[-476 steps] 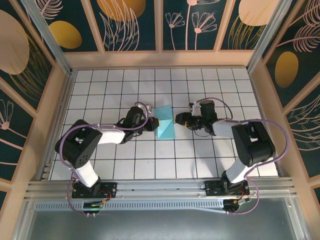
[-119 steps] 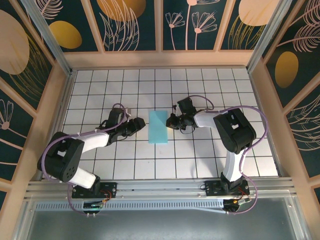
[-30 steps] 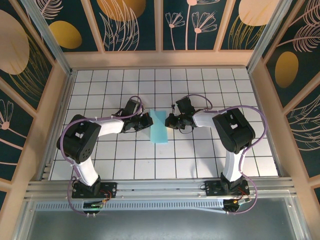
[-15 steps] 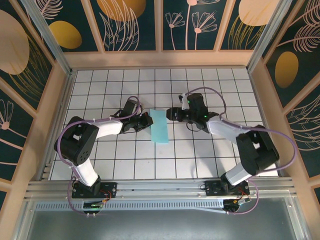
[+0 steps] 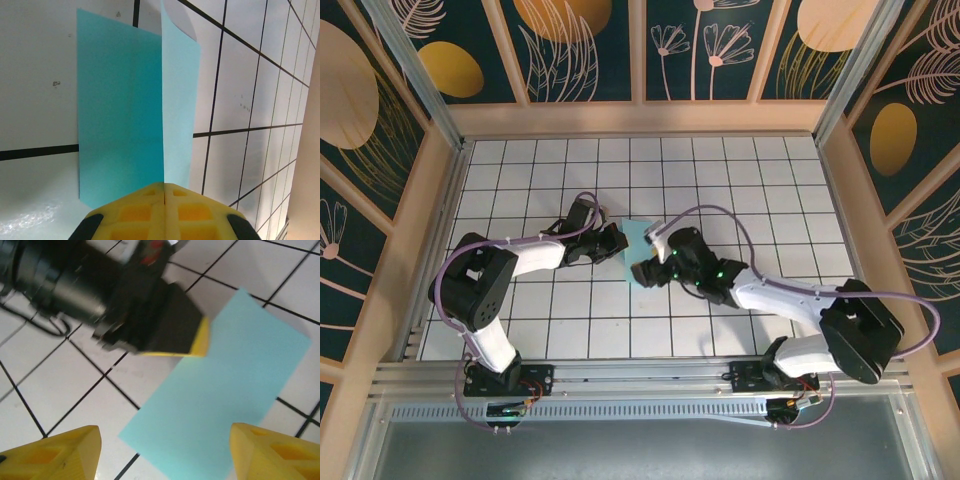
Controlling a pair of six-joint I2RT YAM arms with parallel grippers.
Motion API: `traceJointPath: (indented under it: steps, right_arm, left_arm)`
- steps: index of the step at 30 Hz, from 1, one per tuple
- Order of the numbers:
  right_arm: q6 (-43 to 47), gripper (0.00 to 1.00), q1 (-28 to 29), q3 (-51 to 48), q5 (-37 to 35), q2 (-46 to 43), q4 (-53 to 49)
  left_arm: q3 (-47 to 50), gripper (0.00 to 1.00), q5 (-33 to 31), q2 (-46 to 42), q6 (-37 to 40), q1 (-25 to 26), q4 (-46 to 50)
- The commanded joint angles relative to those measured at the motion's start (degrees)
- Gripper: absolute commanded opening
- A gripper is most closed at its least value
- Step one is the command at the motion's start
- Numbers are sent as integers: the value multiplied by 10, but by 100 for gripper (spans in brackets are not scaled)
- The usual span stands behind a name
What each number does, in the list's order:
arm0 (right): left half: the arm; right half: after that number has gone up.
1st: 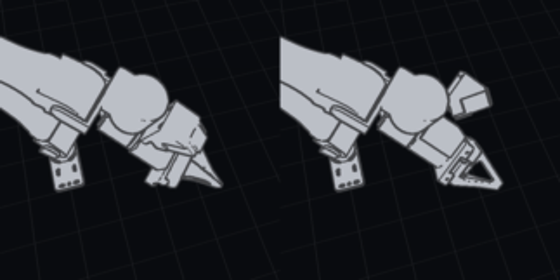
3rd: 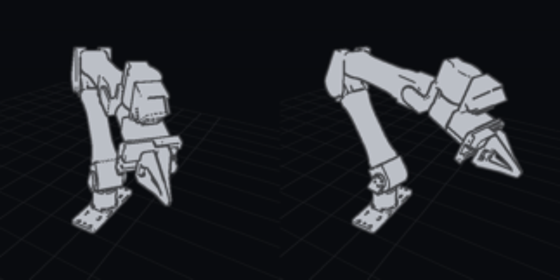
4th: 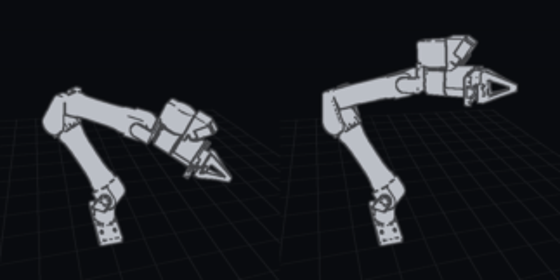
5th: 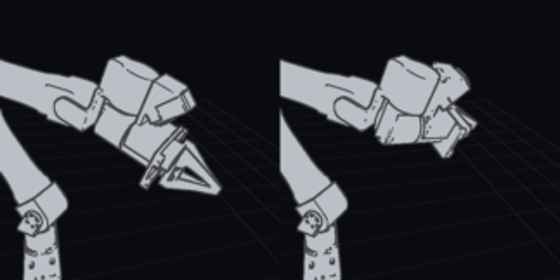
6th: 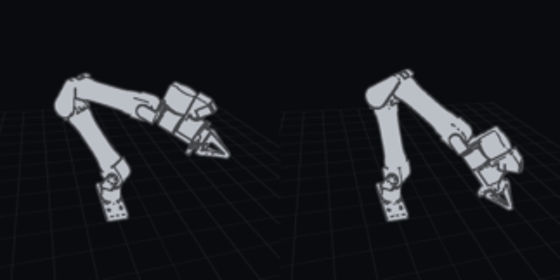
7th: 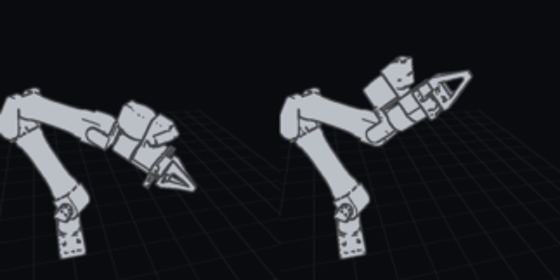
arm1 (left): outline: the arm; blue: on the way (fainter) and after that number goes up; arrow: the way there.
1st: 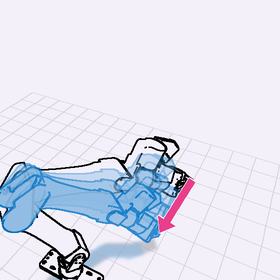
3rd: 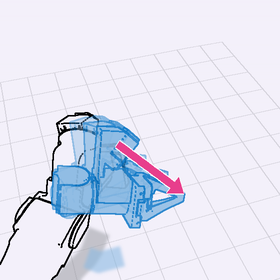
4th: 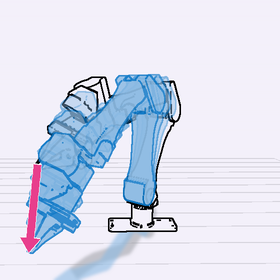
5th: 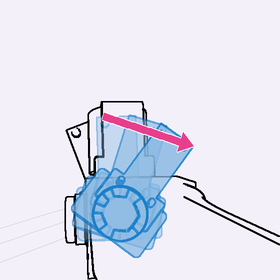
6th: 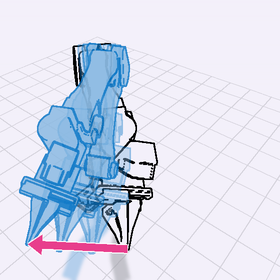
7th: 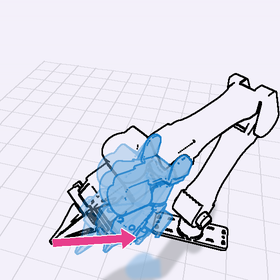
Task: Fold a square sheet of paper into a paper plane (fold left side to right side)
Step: Third fold the triangle at the center of the table.
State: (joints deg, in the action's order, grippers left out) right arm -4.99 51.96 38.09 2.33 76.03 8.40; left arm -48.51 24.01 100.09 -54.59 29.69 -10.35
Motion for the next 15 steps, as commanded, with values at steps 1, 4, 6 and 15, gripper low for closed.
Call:
traceJointPath:
  steps: [1, 4, 6, 15]
  right_arm:
    - [45, 69, 45, -17, -106, 15, 1]
    - [51, 70, 78, -21, -142, 46, 11]
    - [53, 71, 90, -25, -154, 61, 23]
    - [76, 72, 114, -18, -195, 131, 63]
  left_arm:
    - [4, 0, 11, -10, -7, 4, -8]
    - [4, 0, 12, -10, -8, 4, -8]
    - [5, 0, 11, -10, -9, 4, -8]
    - [1, 0, 14, -9, -7, 4, -6]
